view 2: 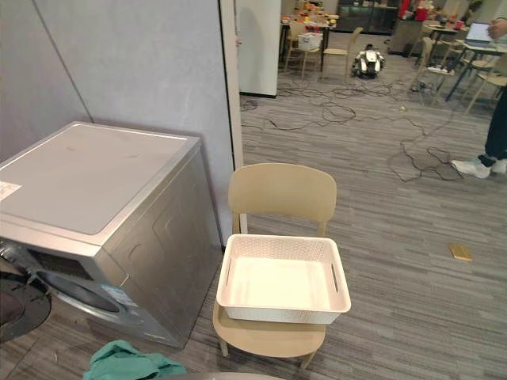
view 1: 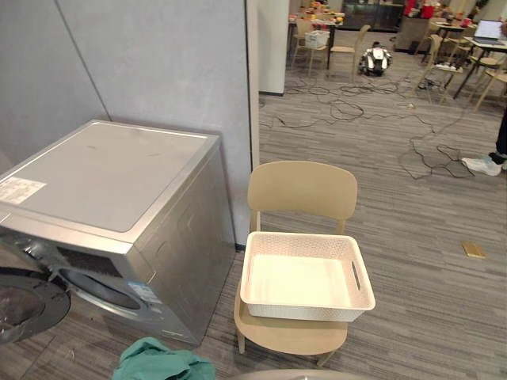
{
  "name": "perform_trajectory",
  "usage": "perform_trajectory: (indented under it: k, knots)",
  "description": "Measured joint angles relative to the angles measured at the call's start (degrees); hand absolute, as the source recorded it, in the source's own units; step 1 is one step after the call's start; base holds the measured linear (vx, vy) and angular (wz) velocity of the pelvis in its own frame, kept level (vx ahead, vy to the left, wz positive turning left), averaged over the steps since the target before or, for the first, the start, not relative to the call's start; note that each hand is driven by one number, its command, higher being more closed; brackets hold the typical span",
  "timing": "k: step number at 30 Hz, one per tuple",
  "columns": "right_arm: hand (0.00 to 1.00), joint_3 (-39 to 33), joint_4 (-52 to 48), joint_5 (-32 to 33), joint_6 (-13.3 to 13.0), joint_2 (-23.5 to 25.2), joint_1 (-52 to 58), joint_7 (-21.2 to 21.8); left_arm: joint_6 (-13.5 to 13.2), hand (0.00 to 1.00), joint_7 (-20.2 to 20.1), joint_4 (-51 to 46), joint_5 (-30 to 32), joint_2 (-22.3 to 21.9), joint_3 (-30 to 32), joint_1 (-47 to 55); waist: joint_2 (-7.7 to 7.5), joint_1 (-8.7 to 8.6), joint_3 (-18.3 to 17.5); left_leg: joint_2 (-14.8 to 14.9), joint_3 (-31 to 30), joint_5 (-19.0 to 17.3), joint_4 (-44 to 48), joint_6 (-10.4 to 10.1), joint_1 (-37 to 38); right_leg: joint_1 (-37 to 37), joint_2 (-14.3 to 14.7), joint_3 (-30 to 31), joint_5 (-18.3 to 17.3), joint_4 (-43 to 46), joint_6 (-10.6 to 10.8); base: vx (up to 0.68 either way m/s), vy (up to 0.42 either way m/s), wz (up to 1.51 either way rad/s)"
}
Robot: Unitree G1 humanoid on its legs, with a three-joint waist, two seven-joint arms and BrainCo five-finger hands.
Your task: Pick up the laundry basket with both hands and put the clothes into the washing machine.
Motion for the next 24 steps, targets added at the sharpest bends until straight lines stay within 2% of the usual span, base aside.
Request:
perform_trajectory:
  k: [3,7,8,11,13,14,16,18,19,20,21,23,24]
  knots:
    - [0.0,0.46,0.59,-0.07,-0.02,-0.13,-1.14,-0.01,0.54,1.0,-1.11,2.84,0.8,0.04,-0.99,-1.26,-0.09,0.0,0.22,0.04,1.48,-0.11,-0.35,-0.27,1.02,-0.03,0.26,1.23,0.22,-0.49,0.33,0.07,0.022,-0.24]
    - [0.0,5.18,2.14,-0.8,-0.19,-2.1,-3.16,0.04,0.53,1.0,-1.24,4.04,2.79,0.62,-2.98,-2.26,-0.3,-0.12,1.83,-0.04,2.87,-0.77,-0.15,-0.23,1.91,-0.01,0.34,2.49,0.15,-0.37,0.42,0.05,0.022,-0.18]
    - [0.0,6.33,2.9,-0.83,-0.19,-2.5,-3.99,0.04,0.56,1.0,-1.26,4.64,3.09,0.83,-3.08,-2.95,0.17,-0.1,2.3,-0.03,2.7,-1.14,0.52,-0.14,1.9,0.07,0.31,2.38,-0.3,0.36,0.42,0.04,0.017,0.1]
    - [0.0,10.64,2.89,-1.68,-0.18,-4.1,-6.65,0.11,0.23,1.0,-1.24,3.96,4.65,1.24,-5.21,-5.03,-0.14,-0.13,7.57,-0.07,-2.04,-3.09,8.13,-0.24,-1.32,-0.01,-0.71,-1.52,-5.46,8.46,0.14,-0.02,-0.022,0.76]
    - [0.0,15.82,2.77,-3.73,-0.21,-5.77,-7.32,0.09,0.25,1.0,-0.8,3.04,4.54,1.67,-5.48,-6.43,-0.61,-0.1,8.64,-0.3,-7.54,-3.13,12.88,-0.38,-6.41,-0.68,-1.75,-7.4,-8.91,13.27,-0.12,-0.05,-0.109,1.38]
    - [0.0,17.36,2.74,-4.18,-0.23,-6.23,-7.58,0.09,0.25,1.0,-0.59,2.75,4.45,1.64,-5.68,-6.62,-0.36,0.0,8.88,-0.27,-9.03,-3.1,13.45,-0.42,-7.45,-1.27,-1.84,-9.07,-9.75,14.66,-0.52,-0.03,-0.121,1.33]
    - [0.0,21.43,2.2,-5.8,-0.62,-6.16,-9.73,0.15,0.23,1.0,0.3,2.12,4.24,1.85,-6.53,-7.06,-0.86,0.37,10.05,-0.54,-13.81,-0.66,12.94,-1.72,-10.69,-2.71,-2.51,-14.16,-12.41,18.83,-1.29,-0.08,-0.141,1.32]
    - [0.0,22.9,1.95,-6.47,-1.05,-5.67,-10.31,1.32,0.22,1.0,0.42,1.93,4.14,2.02,-6.68,-7.01,-1.29,0.71,10.3,-2.09,-15.39,4.79,9.63,-1.37,-12.24,-3.66,-4.74,-18.51,-14.43,22.03,-1.93,-0.14,-0.154,1.38]
    - [0.0,23.74,2.01,-7.23,-1.26,-5.8,-10.75,2.1,0.19,1.0,0.43,1.93,3.77,1.97,-6.19,-6.86,-1.5,0.81,10.72,-2.5,-14.66,8.89,6.77,-0.85,-12.3,-3.72,-6.63,-20.91,-15.18,22.98,-2.62,-0.14,-0.095,1.19]
    - [0.0,24.15,2.27,-7.65,-1.22,-5.92,-11.12,2.55,0.22,1.0,0.4,2.01,3.29,1.95,-4.92,-6.62,-1.77,1.27,11.07,-1.99,-11.1,9.8,5.61,-0.15,-12.01,-3.26,-7.42,-23.17,-15.25,22.96,-3.01,-0.1,-0.038,1.03]
    - [0.0,24.12,2.28,-7.7,-1.23,-5.92,-11.13,2.56,0.25,1.0,0.4,1.98,3.16,1.74,-4.04,-6.71,-1.59,1.43,11.18,-1.7,-8.27,8.81,7.29,0.58,-12.05,-2.88,-7.71,-24.03,-15.25,23.19,-3.2,-0.04,-0.027,0.76]
    - [0.0,23.48,2.37,-8.0,-0.96,-5.92,-11.29,2.55,0.4,1.0,0.27,2.09,3.24,1.54,-2.48,-6.51,-1.59,1.06,11.16,0.31,0.14,2.51,16.9,2.85,-12.21,-1.09,-9.16,-27.87,-14.91,23.47,-3.5,-0.05,-0.016,0.76]
    - [0.0,23.33,2.37,-8.05,-0.82,-5.92,-11.14,2.57,0.45,1.0,0.19,2.09,3.26,1.49,-2.13,-6.56,-1.63,0.97,11.15,1.03,1.5,1.29,18.97,2.84,-12.27,-0.75,-9.54,-29.08,-14.68,23.47,-3.41,-0.07,0.074,0.78]
